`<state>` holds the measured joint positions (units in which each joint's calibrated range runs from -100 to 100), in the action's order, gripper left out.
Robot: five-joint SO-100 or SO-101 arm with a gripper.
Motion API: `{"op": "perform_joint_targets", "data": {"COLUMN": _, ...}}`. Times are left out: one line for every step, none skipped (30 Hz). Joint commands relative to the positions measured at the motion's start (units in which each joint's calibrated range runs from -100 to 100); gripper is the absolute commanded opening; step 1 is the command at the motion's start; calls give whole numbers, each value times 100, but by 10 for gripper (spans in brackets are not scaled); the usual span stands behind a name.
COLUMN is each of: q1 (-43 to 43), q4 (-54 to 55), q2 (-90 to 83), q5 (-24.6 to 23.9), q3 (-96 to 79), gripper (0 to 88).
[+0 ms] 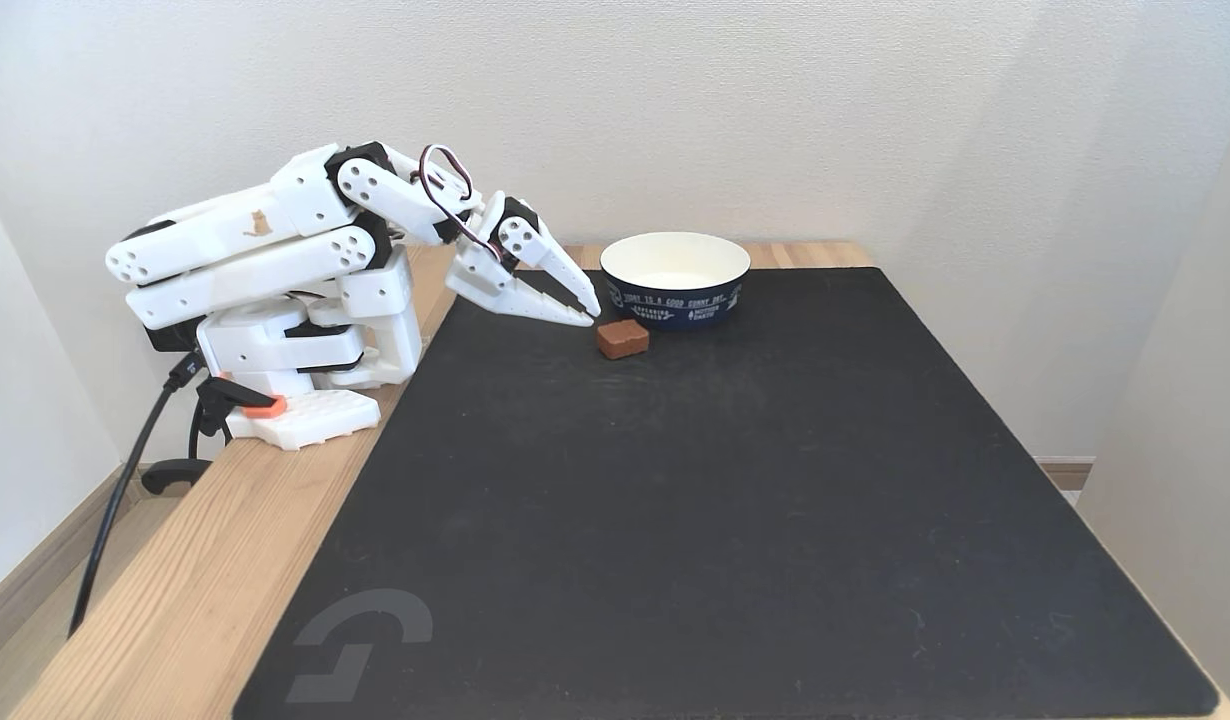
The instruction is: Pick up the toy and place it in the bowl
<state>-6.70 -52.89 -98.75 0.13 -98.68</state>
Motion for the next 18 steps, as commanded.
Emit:
{"op": "perform_joint_targets", "data": {"q1": 38, "q4": -45, "q2": -67, "q5": -8, "q3": -78, "gripper": 22}}
{"op": "perform_joint_targets", "data": {"q1": 38, "q4": -45, "q2": -67, "q5": -8, "q3": -78, "gripper": 22}}
{"op": "perform_joint_targets", "data": {"q1": 38, "q4": -45, "q2": -67, "q5": -8, "q3": -78, "gripper": 22}}
{"op": "perform_joint_targets", "data": {"q1": 38, "q4": -45, "q2": -67, "q5": -8, "q3": -78, "gripper": 22}}
{"op": "perform_joint_targets", "data": {"q1": 13, "q4": -45, "q2": -67, "q5": 3, "q3": -78, "gripper": 22}}
{"op": "perform_joint_targets", "data": {"q1": 5, "q4": -45, "q2": -67, "q5": -13, "q3": -78, "gripper": 22}}
{"op": "perform_joint_targets", "data": {"q1": 5, "q4": -45, "q2": -67, "q5": -13, "q3": -78, "gripper": 22}}
{"op": "perform_joint_targets", "data": {"q1": 5, "q4": -45, "q2": -67, "q5": -13, "q3": -78, "gripper": 22}}
{"op": "perform_joint_targets", "data": {"q1": 5, "q4": -45, "q2": -67, "q5": -13, "q3": -78, "gripper": 22}}
{"op": "perform_joint_targets", "data": {"q1": 5, "q4": -45, "q2": -67, "q5": -13, "q3": -78, "gripper": 22}}
{"op": "perform_joint_targets", "data": {"q1": 5, "q4": -45, "q2": -67, "q5": -2, "q3": -78, "gripper": 22}}
{"op": "perform_joint_targets", "data": {"q1": 5, "q4": -45, "q2": -67, "q5": 13, "q3": -78, "gripper": 22}}
{"op": "perform_joint_targets", "data": {"q1": 5, "q4": -45, "q2": -67, "q5": 13, "q3": -78, "gripper": 22}}
{"op": "perform_joint_targets", "data": {"q1": 5, "q4": -45, "q2": -67, "q5": -13, "q3": -78, "gripper": 23}}
{"op": "perform_joint_targets", "data": {"q1": 5, "q4": -45, "q2": -67, "q5": -13, "q3": -78, "gripper": 24}}
{"op": "perform_joint_targets", "data": {"q1": 5, "q4": -37, "q2": -67, "q5": -13, "q3": -78, "gripper": 26}}
{"op": "perform_joint_targets", "data": {"q1": 5, "q4": -37, "q2": -67, "q5": -13, "q3": -78, "gripper": 42}}
{"op": "perform_joint_targets", "data": {"q1": 5, "q4": -37, "q2": -67, "q5": -18, "q3": -78, "gripper": 109}}
